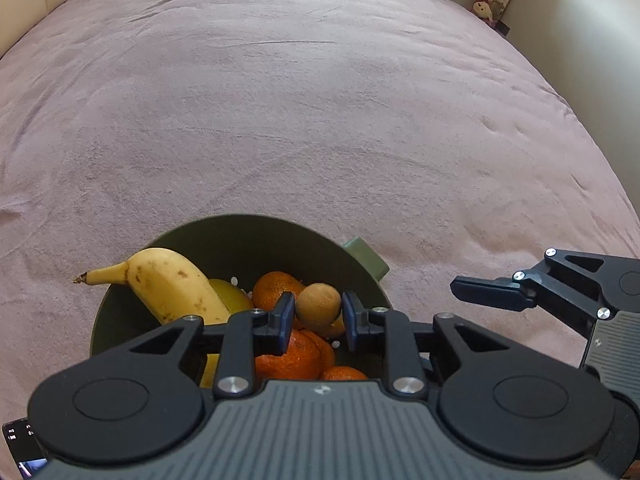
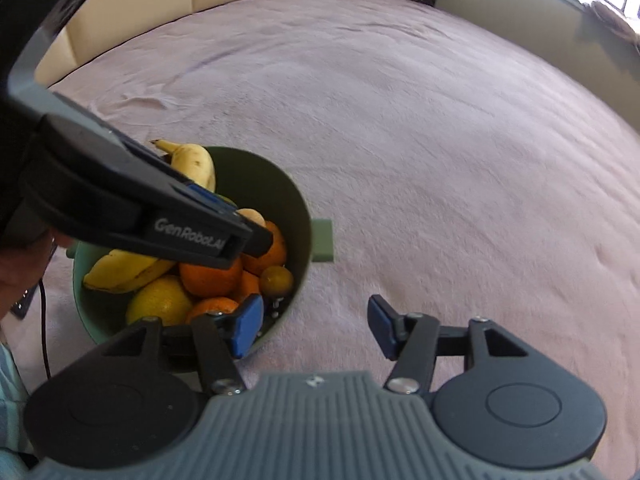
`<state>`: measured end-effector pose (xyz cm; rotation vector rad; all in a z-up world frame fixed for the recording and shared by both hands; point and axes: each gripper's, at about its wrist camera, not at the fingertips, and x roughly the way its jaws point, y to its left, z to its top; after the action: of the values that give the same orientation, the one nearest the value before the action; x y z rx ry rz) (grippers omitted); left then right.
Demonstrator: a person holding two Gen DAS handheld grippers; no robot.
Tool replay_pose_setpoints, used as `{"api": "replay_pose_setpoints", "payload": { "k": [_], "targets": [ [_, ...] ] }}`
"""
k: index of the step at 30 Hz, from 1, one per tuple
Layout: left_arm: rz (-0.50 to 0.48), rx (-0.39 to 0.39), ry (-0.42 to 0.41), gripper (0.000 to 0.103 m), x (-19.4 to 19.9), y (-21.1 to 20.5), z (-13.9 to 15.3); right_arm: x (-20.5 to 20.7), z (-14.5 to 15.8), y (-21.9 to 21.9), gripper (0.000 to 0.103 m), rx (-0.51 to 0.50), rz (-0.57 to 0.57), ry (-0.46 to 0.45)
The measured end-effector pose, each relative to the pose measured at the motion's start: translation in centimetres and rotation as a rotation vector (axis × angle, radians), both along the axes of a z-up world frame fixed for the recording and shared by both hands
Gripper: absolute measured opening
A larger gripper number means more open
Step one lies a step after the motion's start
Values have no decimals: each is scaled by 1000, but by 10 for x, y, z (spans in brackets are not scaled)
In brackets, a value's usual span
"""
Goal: Organize fruits
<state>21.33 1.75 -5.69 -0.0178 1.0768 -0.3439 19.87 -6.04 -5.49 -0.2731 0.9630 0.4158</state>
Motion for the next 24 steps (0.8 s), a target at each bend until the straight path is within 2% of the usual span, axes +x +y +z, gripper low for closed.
{"api": "replay_pose_setpoints", "payload": {
  "k": [1,3,5,11,14,17,20,24],
  "targets": [
    [7,6,-13,34,-1,0,0,0,-1,1,56,-5,3,2],
    [12,15,-27,52,-2,-2,2,-1,-1,3,57,-21,12,2],
    [16,16,-46,63,-5,-3,5,1,-3,5,60,-31,14,1],
    [39,17,-94,67,-18,-2,26,-7,7,-8,63,-24,-24,-8],
    [83,27,-125,69,-32,3,43,-11,19,-18,69,1,-79,-20],
    [115,22,-162,69,-48,7,63,-17,36,-28,72,41,-143,-41],
    [125,34,-225,73,-70,8,85,-32,60,-36,78,68,-193,-100],
    [124,65,-326,82,-101,5,107,-58,86,-41,85,52,-225,-198]
  ]
}}
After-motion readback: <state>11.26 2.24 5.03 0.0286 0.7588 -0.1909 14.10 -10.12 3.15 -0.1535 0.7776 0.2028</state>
